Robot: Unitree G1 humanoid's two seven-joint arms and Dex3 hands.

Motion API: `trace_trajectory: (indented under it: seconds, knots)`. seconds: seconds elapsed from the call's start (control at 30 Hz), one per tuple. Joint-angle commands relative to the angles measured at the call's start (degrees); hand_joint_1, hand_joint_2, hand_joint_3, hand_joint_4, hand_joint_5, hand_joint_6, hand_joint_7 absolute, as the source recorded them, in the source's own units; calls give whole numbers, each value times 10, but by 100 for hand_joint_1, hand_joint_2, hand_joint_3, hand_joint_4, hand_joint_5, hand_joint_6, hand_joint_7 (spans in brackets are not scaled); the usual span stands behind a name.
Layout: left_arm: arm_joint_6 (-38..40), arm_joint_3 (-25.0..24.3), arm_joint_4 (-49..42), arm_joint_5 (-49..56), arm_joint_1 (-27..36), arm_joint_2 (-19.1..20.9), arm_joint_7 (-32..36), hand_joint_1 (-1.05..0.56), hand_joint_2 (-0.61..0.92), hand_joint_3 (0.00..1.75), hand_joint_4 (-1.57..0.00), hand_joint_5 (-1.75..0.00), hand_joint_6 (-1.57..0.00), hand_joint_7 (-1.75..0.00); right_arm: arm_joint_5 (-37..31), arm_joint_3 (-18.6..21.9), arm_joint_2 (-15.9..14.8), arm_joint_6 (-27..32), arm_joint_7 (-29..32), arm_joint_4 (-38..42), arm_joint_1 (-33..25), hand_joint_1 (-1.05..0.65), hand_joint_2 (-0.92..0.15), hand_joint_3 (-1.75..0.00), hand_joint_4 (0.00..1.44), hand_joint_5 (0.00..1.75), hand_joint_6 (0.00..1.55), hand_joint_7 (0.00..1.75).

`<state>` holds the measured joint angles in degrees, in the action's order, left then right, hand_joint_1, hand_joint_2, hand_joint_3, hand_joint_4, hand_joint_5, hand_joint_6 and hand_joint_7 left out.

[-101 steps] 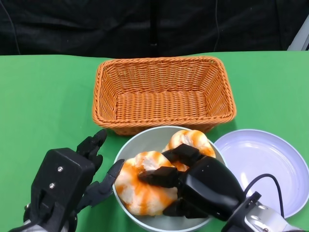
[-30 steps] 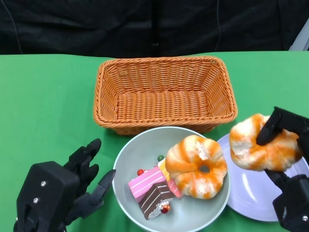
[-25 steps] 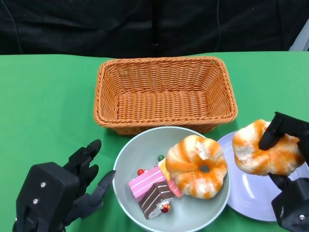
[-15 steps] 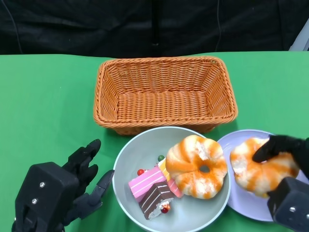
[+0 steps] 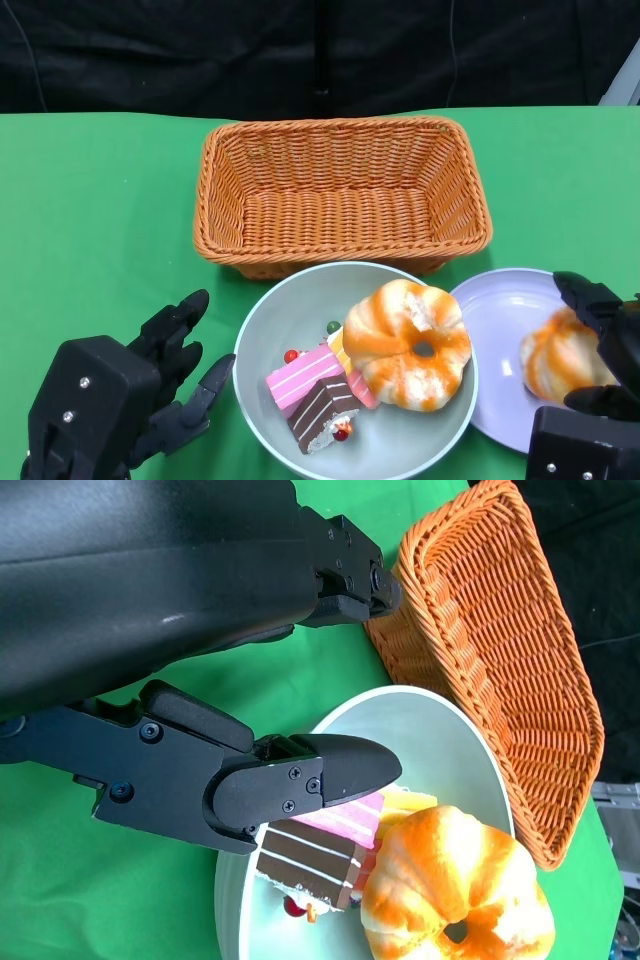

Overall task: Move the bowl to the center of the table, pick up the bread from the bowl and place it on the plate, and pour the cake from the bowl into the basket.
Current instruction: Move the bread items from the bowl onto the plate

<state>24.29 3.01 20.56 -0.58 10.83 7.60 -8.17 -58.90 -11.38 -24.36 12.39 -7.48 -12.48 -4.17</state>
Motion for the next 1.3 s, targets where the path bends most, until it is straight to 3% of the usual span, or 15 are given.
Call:
trace_trajectory:
  seconds: [0.03, 0.13, 0.17, 0.23, 0.27, 0.37, 0.57, 0.63, 0.73, 0.83, 0.97, 1.1, 1.3]
  knots:
    - [3, -5, 7, -1, 4, 9, -4, -59, 92, 63, -12, -20, -16, 0, -19, -2, 2, 13, 18, -8, 0, -79, -92, -23, 48, 36, 7, 0]
    - [3, -8, 6, -6, 4, 7, -5, -59, 92, 63, -11, -21, -15, 0, -20, -3, 6, 19, 23, -13, -1, -79, -92, -25, 53, 39, 5, 0]
    - [2, -9, 5, -8, 4, 5, -4, -59, 92, 63, -11, -21, -16, 0, -21, -4, 6, 20, 24, -14, -1, -78, -92, -26, 69, 48, 6, 0]
    - [1, -10, 2, -10, 2, 5, -5, -59, 92, 62, -11, -21, -16, 0, -29, -6, 8, 27, 26, -17, 0, -78, -92, -28, 78, 55, 6, 1]
    - [1, -10, 2, -10, 2, 5, -5, -60, 92, 62, -11, -21, -15, 0, -32, -7, 10, 30, 29, -17, 0, -77, -92, -28, 61, 48, 6, 1]
    - [3, -10, 2, -11, 1, 5, -4, -60, 92, 62, -10, -22, -16, 0, -34, -8, 15, 35, 38, -17, -1, -76, -92, -27, 38, 37, 6, 1]
    - [-2, -8, 1, -8, 1, 9, -2, -60, 92, 62, -11, -23, -16, 0, -34, -7, 20, 29, 64, -16, -4, -76, -92, -27, 16, 28, 5, 0]
    - [0, -7, 3, -7, 2, 9, -2, -59, 92, 62, -11, -24, -16, 0, -15, 0, 25, 11, 97, -15, -8, -75, -92, -25, 4, 47, 6, 2]
    - [1, -6, 4, -6, 2, 11, -3, -59, 92, 62, -11, -24, -15, 0, 31, 12, 27, -41, 151, -25, -16, -70, -92, -20, 0, 59, 8, 3]
    - [1, -6, 3, -7, 1, 9, -2, -60, 92, 63, -11, -25, -15, 0, 55, 15, 30, -69, 162, -54, -23, -68, -92, -22, 0, 70, 10, 5]
    - [2, -6, 2, -10, -1, 7, -2, -60, 92, 62, -10, -25, -15, 0, 80, 14, 41, -84, 142, -103, -33, -67, -92, -21, 3, 76, 11, 7]
    - [-2, -7, -2, -16, -2, 5, -4, -60, 92, 62, -8, -25, -15, 0, 158, 13, 40, -99, 60, -172, -43, -60, -92, -17, 0, 81, 9, 7]
    - [-5, -2, -6, -12, -2, 8, -3, -60, 92, 62, -8, -26, -14, 0, 188, -2, 45, -85, -36, -225, -37, -60, -92, -9, 0, 80, 11, 10]
